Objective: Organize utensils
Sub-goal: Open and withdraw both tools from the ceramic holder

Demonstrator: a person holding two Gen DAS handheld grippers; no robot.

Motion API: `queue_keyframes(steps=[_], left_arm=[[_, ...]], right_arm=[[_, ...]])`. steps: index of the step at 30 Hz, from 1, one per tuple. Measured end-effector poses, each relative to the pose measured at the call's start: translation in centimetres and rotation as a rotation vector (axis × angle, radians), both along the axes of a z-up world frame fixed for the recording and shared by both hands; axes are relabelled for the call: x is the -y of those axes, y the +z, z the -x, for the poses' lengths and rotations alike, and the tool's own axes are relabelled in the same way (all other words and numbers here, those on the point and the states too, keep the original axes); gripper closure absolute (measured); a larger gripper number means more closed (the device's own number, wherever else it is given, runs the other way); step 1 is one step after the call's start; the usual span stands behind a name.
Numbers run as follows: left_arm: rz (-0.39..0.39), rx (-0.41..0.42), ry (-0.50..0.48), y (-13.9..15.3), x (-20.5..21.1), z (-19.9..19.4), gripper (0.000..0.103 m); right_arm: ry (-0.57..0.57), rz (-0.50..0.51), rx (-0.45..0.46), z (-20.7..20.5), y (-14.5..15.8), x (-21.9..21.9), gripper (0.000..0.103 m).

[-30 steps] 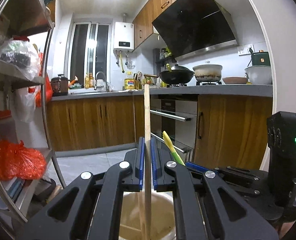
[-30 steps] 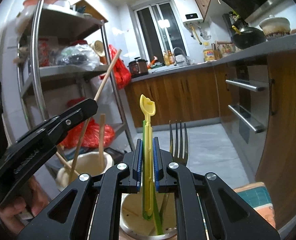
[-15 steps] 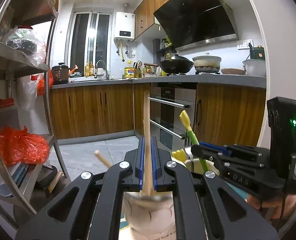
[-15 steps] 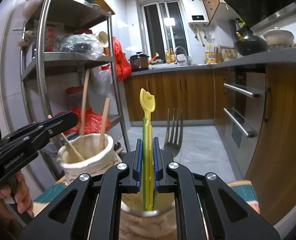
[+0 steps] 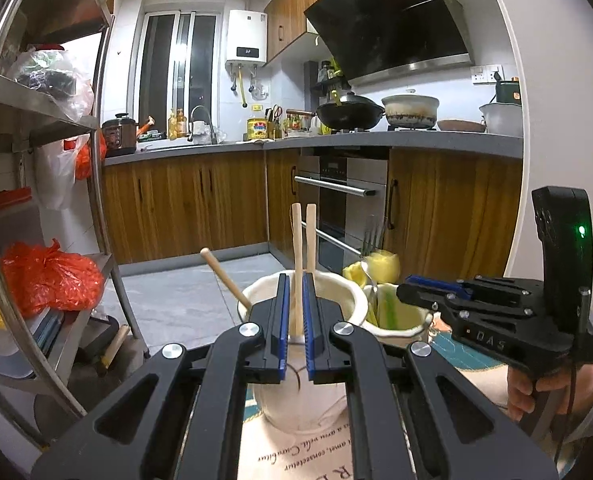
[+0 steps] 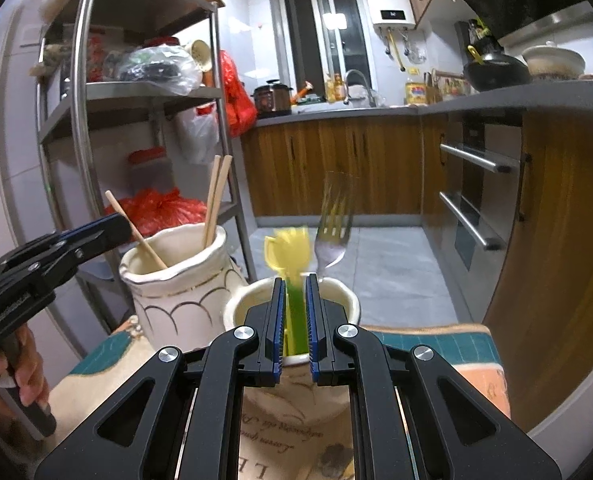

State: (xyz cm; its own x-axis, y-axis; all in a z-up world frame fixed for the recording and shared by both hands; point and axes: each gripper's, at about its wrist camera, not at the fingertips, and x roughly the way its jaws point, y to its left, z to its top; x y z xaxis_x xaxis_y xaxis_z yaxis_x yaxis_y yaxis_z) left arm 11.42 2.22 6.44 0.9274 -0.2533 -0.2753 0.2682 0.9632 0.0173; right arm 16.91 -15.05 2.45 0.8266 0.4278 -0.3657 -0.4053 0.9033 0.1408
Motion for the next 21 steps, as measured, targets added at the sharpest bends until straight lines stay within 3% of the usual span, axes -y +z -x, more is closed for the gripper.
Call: queue_keyframes(steps=[7, 11, 12, 13, 15, 18, 21], left_arm=[[-0.004, -0.021, -0.004, 0.2, -0.4, 1.8, 0.097], [-0.011, -0.047, -0.005, 0.3, -0.5, 3.0, 0.092], [-0.007, -0.054, -0.005, 0.3, -0.7, 3.4, 0.082], [-0.003, -0.058, -0.005, 0.3, -0.8, 3.7, 0.065], [0.006, -0.054, -0.003, 0.3, -1.0, 4.7, 0.052], [-0.001, -0.065, -0.006, 0.0, -1.1, 5.8, 0.050], [0.008, -0.082, -0.011, -0.7, -1.3, 6.9, 0.036]], right_arm=[[-0.032, -0.034, -0.022, 1.3, 0.7, 1.4, 0.066], [-0.045, -0.038, -0.024, 3.3, 1.2, 2.2, 0.049], [-0.046, -0.040, -0.024, 3.7, 1.3, 2.3, 0.041], [-0.048, -0.044, -0.024, 4.3, 1.5, 2.6, 0.039], [-0.056, -0.051, -0.022, 5.4, 1.8, 3.3, 0.029], [-0.071, -0.058, -0.013, 7.1, 2.1, 4.6, 0.019], [-0.083, -0.074, -0.016, 8.2, 2.2, 5.7, 0.011]])
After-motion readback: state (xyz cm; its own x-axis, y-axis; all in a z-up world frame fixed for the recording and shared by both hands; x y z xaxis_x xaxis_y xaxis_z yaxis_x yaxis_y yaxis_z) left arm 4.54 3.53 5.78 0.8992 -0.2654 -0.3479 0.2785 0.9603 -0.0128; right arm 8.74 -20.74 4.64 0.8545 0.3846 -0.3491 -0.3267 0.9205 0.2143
